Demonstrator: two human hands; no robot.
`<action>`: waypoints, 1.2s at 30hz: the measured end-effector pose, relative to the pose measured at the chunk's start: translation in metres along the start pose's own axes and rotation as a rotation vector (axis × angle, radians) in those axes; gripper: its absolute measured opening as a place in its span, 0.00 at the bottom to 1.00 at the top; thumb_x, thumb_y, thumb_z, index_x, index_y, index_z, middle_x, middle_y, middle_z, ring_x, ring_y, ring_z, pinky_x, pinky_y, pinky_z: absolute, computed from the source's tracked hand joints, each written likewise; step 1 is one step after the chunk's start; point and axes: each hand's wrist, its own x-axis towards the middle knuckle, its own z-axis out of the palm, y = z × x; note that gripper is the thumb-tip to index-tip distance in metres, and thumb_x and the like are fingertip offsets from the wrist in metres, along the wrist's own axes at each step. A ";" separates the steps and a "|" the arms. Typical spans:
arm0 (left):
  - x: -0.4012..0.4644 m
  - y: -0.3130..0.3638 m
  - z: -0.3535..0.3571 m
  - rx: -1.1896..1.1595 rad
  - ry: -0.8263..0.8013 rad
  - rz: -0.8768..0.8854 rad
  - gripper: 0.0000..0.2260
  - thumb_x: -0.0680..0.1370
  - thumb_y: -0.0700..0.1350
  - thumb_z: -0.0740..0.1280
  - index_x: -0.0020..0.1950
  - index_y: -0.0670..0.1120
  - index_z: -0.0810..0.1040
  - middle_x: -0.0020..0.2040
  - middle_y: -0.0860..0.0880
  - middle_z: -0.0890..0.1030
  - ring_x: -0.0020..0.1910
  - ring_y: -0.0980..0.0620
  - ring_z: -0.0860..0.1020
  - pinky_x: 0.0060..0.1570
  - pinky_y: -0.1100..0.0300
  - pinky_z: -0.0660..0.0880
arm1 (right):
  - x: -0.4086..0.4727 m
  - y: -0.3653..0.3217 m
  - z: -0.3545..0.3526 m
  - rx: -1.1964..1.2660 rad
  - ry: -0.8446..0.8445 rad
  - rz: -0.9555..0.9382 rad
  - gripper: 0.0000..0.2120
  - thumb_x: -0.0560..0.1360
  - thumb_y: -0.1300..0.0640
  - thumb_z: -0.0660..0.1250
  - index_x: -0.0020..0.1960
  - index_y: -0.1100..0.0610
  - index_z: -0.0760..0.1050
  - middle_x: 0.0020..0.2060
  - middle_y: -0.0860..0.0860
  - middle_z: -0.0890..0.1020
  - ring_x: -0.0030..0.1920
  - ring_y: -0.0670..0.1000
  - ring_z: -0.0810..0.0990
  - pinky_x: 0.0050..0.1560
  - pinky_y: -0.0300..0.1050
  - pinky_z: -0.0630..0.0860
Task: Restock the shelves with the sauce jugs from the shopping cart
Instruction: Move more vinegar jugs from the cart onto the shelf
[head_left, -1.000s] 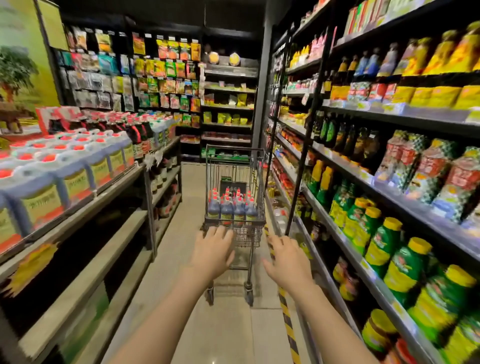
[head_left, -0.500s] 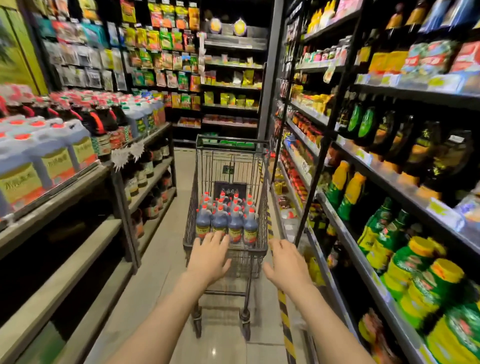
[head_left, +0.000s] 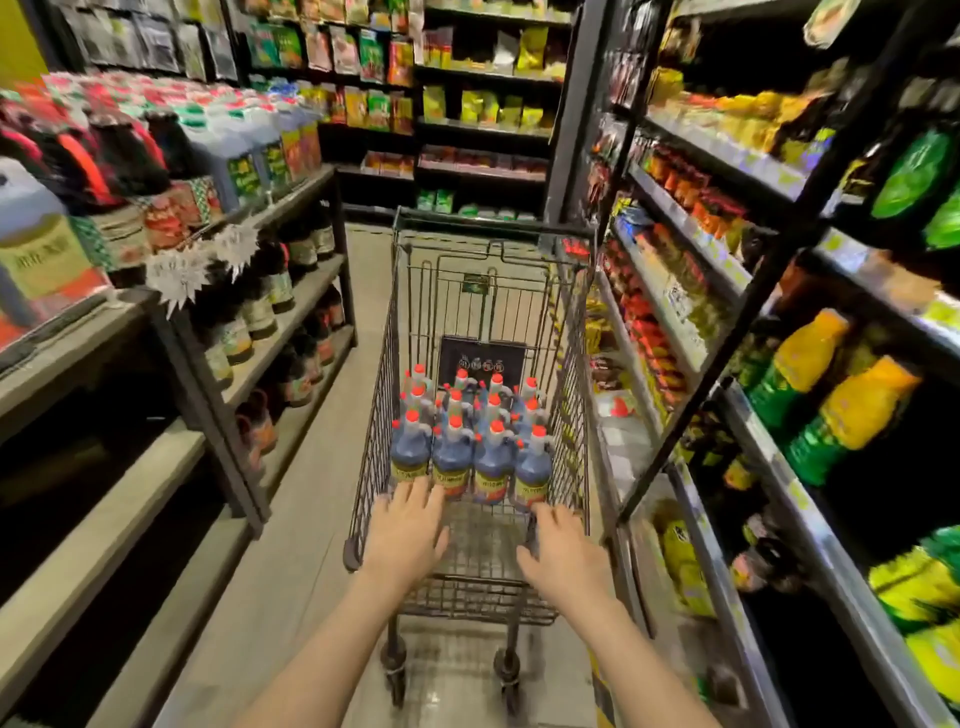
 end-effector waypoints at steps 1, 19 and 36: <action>0.018 -0.005 0.010 -0.005 -0.010 -0.002 0.24 0.54 0.52 0.78 0.46 0.45 0.80 0.42 0.48 0.80 0.39 0.46 0.80 0.34 0.52 0.77 | 0.018 0.000 0.006 0.018 -0.009 0.029 0.25 0.77 0.48 0.60 0.70 0.55 0.60 0.64 0.52 0.69 0.66 0.54 0.67 0.59 0.46 0.69; 0.212 0.013 0.235 -0.360 -0.211 -0.047 0.26 0.73 0.50 0.60 0.68 0.41 0.65 0.59 0.40 0.75 0.56 0.38 0.76 0.49 0.51 0.76 | 0.249 0.072 0.154 0.453 -0.171 0.492 0.37 0.77 0.50 0.63 0.77 0.58 0.47 0.76 0.54 0.56 0.75 0.54 0.58 0.69 0.45 0.61; 0.243 0.050 0.343 -1.126 0.048 -0.560 0.34 0.68 0.37 0.75 0.69 0.34 0.62 0.66 0.38 0.70 0.61 0.49 0.69 0.55 0.82 0.56 | 0.311 0.112 0.263 0.715 0.175 0.611 0.51 0.63 0.56 0.78 0.74 0.66 0.50 0.72 0.61 0.61 0.73 0.58 0.59 0.70 0.40 0.56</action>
